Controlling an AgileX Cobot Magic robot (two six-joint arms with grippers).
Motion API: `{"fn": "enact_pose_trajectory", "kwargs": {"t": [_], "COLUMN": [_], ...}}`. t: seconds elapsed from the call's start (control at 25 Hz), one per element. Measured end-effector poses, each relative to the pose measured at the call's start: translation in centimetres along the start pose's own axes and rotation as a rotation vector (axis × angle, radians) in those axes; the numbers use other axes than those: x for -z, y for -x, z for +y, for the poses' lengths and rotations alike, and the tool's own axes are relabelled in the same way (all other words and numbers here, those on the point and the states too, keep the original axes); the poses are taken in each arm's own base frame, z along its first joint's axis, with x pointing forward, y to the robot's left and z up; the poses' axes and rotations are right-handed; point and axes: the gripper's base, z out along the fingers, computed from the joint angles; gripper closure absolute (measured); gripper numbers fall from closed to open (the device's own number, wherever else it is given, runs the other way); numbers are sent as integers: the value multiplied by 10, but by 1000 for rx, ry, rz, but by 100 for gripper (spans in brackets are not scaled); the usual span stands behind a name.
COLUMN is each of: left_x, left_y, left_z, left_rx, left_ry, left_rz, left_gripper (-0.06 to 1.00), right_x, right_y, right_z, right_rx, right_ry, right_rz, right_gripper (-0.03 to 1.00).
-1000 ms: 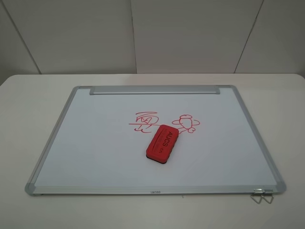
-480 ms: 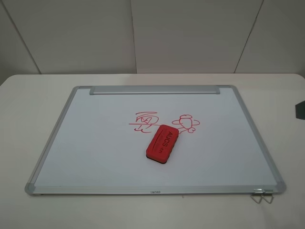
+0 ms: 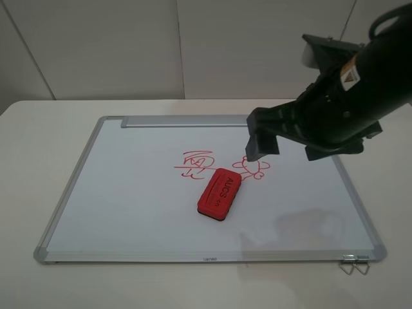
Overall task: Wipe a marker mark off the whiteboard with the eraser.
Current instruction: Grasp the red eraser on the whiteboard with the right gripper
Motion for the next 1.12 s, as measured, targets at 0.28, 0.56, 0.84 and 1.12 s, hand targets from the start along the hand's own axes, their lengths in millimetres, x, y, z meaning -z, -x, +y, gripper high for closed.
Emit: {"fn": "enact_pose_trajectory", "kwargs": {"t": [0.28,0.56,0.84,1.12], "left_x": [0,0,0,0], "left_y": [0,0,0,0], "left_z": [0,0,0,0], "left_rx": [0,0,0,0], "left_ry": [0,0,0,0], "left_rz": [0,0,0,0], "left_gripper": [16,16,16,16], "right_x": [-57,-96,-128,-140], "right_y": [20,25,21,27], "right_z": [51,61,59,66], "right_rx": [-63,-173,-298,-316], "right_ry": [-97,-191,-241,-238], "right_rz": [122,139,138,136], "right_gripper": [16,16,16,16]}}
